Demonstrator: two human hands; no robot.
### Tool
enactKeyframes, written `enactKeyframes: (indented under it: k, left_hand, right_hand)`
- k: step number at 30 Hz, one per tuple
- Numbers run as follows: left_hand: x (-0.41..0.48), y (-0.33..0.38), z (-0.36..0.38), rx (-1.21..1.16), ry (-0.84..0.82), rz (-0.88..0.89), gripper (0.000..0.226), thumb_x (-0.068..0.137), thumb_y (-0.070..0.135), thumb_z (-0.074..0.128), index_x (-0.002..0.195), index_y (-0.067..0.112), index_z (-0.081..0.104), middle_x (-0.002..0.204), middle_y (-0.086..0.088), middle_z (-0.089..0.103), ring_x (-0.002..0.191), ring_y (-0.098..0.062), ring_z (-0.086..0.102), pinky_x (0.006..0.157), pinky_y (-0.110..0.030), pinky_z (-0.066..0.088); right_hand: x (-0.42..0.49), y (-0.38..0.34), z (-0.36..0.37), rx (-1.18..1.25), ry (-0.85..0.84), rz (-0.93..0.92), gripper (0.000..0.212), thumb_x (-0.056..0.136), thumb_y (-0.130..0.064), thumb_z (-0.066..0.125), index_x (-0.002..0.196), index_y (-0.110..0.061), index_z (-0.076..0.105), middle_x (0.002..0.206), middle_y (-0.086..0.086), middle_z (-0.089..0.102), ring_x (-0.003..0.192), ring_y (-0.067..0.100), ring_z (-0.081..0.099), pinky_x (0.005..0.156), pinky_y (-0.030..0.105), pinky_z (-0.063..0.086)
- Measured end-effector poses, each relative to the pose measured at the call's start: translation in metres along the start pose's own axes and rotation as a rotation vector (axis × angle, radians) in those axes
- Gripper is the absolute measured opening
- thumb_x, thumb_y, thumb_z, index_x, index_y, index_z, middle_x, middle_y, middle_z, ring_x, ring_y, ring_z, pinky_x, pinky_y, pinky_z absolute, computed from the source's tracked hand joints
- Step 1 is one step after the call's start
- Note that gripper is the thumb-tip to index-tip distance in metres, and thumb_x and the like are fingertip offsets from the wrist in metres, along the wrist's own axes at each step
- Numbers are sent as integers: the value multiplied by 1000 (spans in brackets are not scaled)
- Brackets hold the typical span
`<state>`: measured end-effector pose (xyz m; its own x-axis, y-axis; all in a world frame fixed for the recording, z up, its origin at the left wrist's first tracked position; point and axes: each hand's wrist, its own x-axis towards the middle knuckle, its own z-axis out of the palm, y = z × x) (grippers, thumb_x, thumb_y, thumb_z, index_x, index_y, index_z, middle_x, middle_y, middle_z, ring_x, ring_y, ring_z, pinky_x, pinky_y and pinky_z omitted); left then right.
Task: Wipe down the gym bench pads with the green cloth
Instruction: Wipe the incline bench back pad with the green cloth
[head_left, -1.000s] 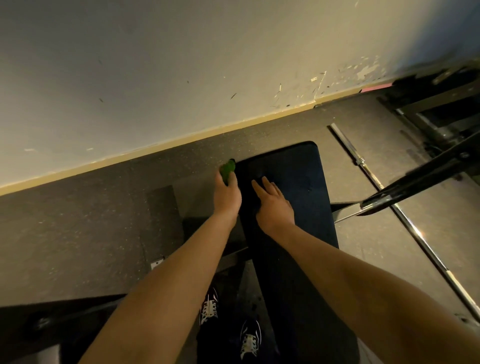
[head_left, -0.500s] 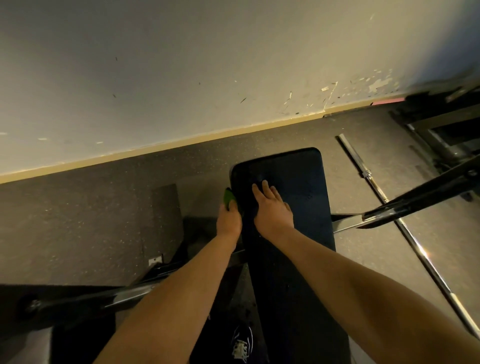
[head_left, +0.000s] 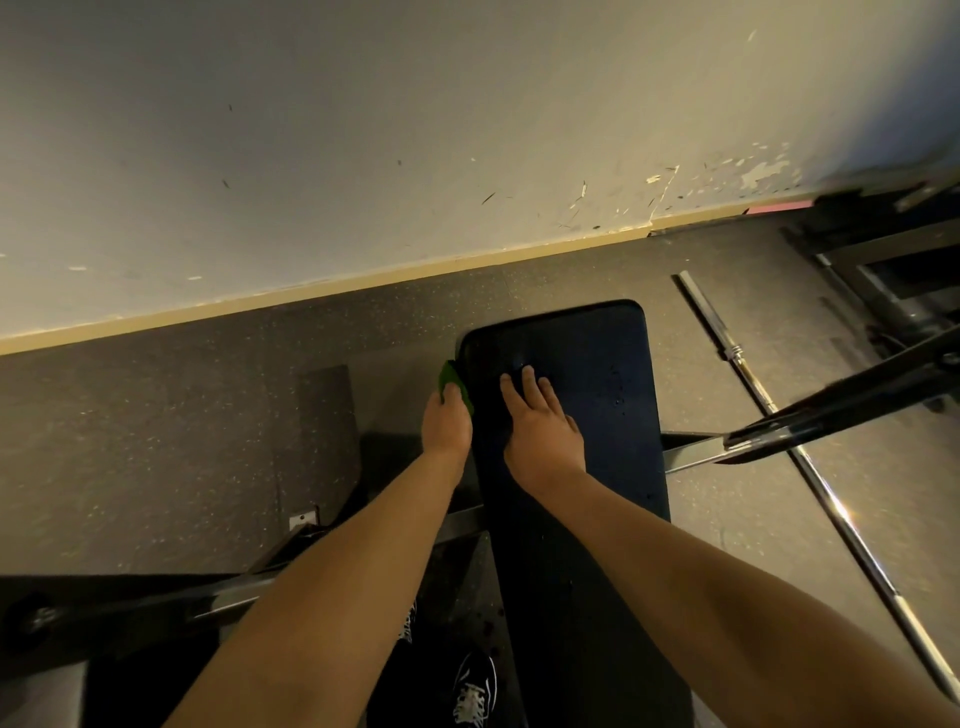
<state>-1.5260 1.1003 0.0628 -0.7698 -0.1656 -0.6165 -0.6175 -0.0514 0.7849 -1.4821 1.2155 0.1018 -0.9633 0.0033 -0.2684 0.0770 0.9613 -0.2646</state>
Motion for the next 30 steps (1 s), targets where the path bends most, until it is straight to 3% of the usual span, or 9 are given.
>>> enactKeyframes:
  k: [2, 6, 9, 11, 15, 19, 24, 27, 30]
  left_hand:
    - [-7, -21, -1, 46, -21, -30, 47, 106, 41, 33, 141, 16, 50, 140, -10, 55, 124, -30, 54, 108, -42, 41]
    - [-17, -47, -2, 158, -33, -29, 50, 106, 42, 31, 135, 9, 54, 137, -17, 57, 127, -36, 53, 110, -49, 42]
    - [-23, -39, -5, 90, -26, -42, 45, 107, 41, 33, 140, 16, 53, 136, -8, 59, 126, -31, 54, 111, -47, 42]
    - [-21, -23, -6, 44, -15, -16, 43, 108, 39, 34, 144, 20, 49, 129, 3, 55, 128, -26, 52, 108, -38, 40]
    - [-14, 8, -1, -17, -6, 69, 48, 109, 38, 33, 152, 18, 38, 149, -7, 46, 137, -27, 44, 100, -32, 35]
    - [-17, -15, 3, 35, -10, 76, 47, 108, 42, 30, 148, 21, 43, 145, -9, 52, 131, -29, 51, 111, -42, 39]
    - [-35, -71, -3, 224, -21, 30, 46, 107, 41, 32, 145, 20, 49, 138, -11, 57, 126, -34, 55, 106, -45, 45]
    - [-33, -69, -10, 416, 75, 56, 43, 106, 44, 35, 136, 22, 58, 135, -13, 47, 120, -37, 49, 106, -46, 42]
    - [-33, -40, -15, 197, 63, 167, 28, 105, 41, 41, 123, 29, 59, 129, -2, 46, 114, -24, 51, 102, -42, 44]
  right_hand:
    - [0, 0, 0, 2, 0, -1, 84, 93, -11, 52, 158, -30, 2, 166, -1, -11, 153, 22, -7, 119, 49, 24]
    - [-1, -2, 1, 29, 14, 6, 83, 94, -12, 51, 158, -31, 1, 166, -3, -12, 153, 21, -10, 120, 49, 22]
    - [-2, -2, 1, 51, 10, 10, 82, 94, -11, 50, 158, -32, 3, 166, -3, -11, 153, 20, -9, 120, 49, 22]
    - [-2, 0, 0, 55, 9, -1, 82, 94, -12, 51, 158, -32, 4, 166, -3, -10, 153, 20, -8, 120, 50, 23]
    - [-2, 3, -2, 47, 10, -15, 82, 94, -13, 53, 158, -33, 5, 166, -3, -9, 153, 19, -6, 120, 50, 23]
    - [-1, 4, 1, 81, 6, -12, 82, 93, -12, 52, 158, -33, 6, 166, -4, -9, 153, 18, -8, 120, 50, 24]
    - [0, 5, 8, 142, 20, -26, 76, 96, -16, 47, 158, -31, 7, 166, -5, -10, 152, 18, -12, 120, 49, 27]
    - [-1, 4, 15, 207, 67, -29, 69, 98, -20, 46, 158, -30, 14, 167, -2, -3, 153, 20, -7, 121, 48, 25]
    - [-8, -3, 21, 329, 169, -59, 54, 102, -25, 48, 153, -28, 32, 162, 1, 19, 149, 22, 17, 119, 35, 28]
